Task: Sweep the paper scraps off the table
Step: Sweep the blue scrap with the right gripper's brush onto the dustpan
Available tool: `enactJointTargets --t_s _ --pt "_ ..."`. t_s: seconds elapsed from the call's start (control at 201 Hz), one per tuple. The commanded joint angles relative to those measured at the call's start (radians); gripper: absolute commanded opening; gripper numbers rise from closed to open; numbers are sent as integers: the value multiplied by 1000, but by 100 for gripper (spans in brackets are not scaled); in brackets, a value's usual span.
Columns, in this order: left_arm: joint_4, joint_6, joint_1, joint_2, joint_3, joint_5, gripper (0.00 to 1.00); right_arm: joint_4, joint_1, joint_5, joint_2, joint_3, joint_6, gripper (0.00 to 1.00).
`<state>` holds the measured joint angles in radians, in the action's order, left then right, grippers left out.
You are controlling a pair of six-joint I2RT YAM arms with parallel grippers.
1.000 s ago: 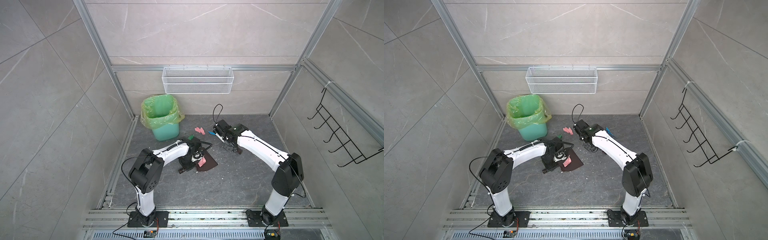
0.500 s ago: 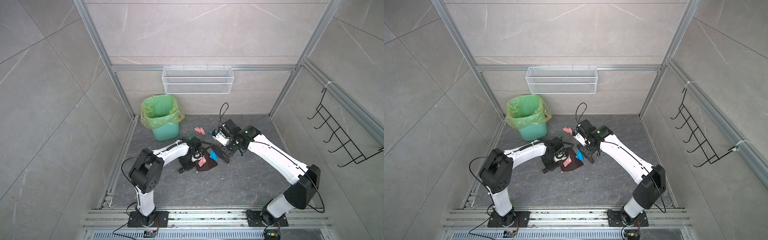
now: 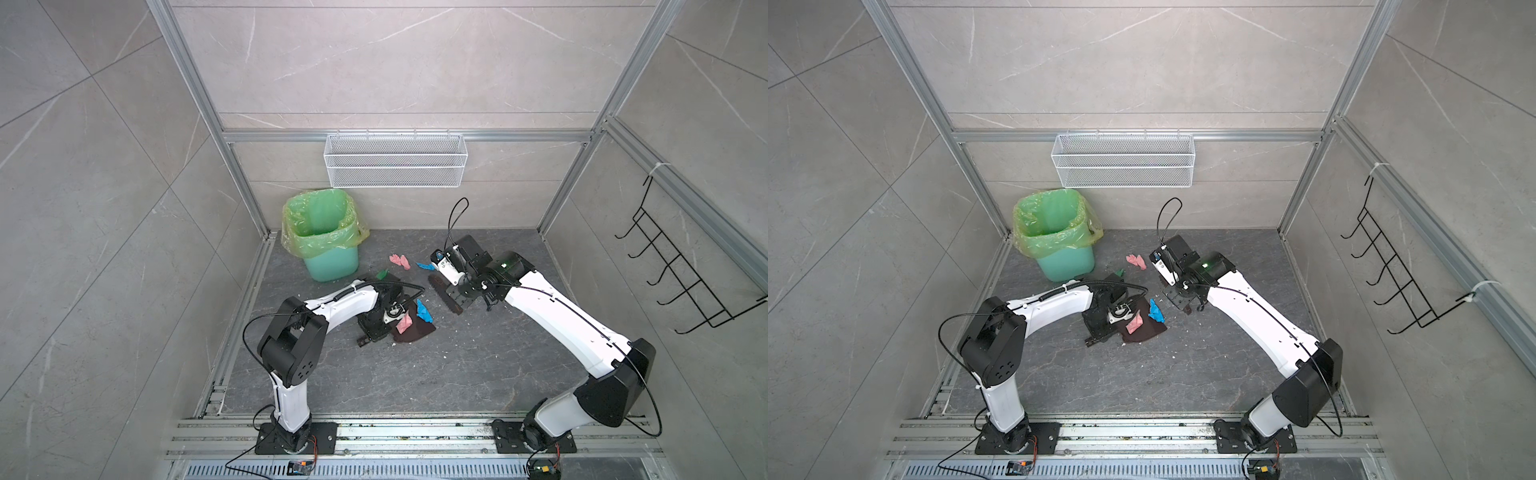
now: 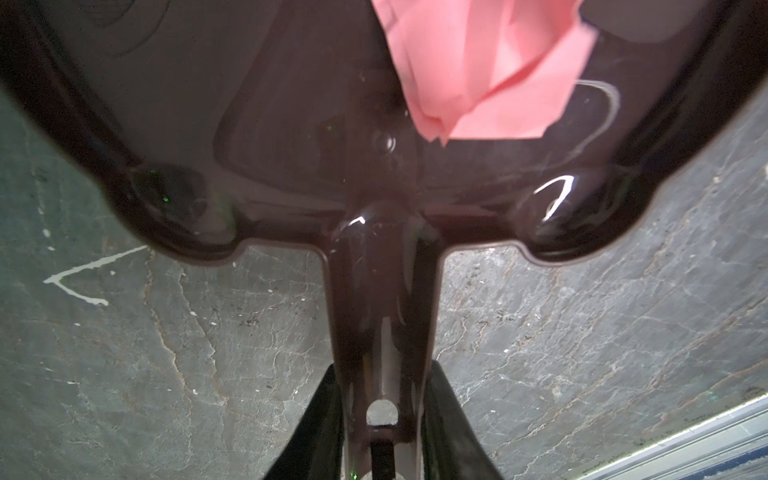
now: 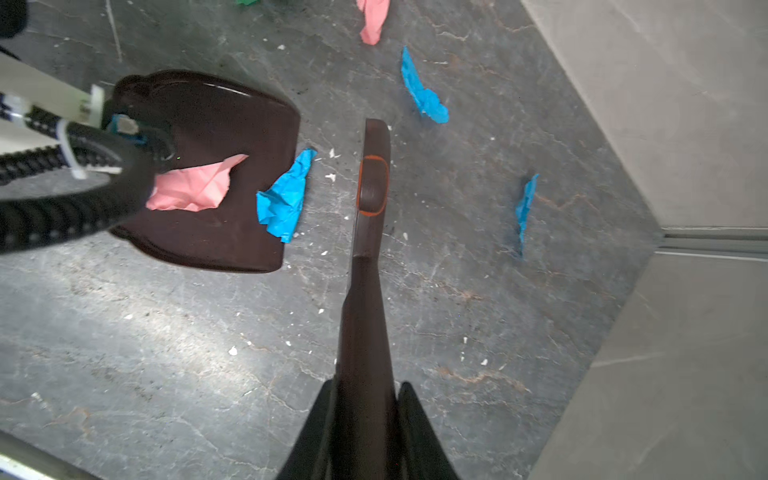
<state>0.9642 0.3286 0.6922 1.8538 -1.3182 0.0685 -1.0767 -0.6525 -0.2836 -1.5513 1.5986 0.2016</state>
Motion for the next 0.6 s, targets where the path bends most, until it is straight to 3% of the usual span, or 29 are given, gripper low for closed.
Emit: enactJointTargets --t_s 0.0,0.309,0.593 --pt "19 -14 6 -21 -1 -19 0 -8 -5 -67 -36 35 -20 0" --pt "21 -18 6 -22 -1 -16 0 -41 -8 146 -141 55 -46 0" --pt "11 -22 6 -24 0 -13 0 12 -12 384 -100 11 -69 0"
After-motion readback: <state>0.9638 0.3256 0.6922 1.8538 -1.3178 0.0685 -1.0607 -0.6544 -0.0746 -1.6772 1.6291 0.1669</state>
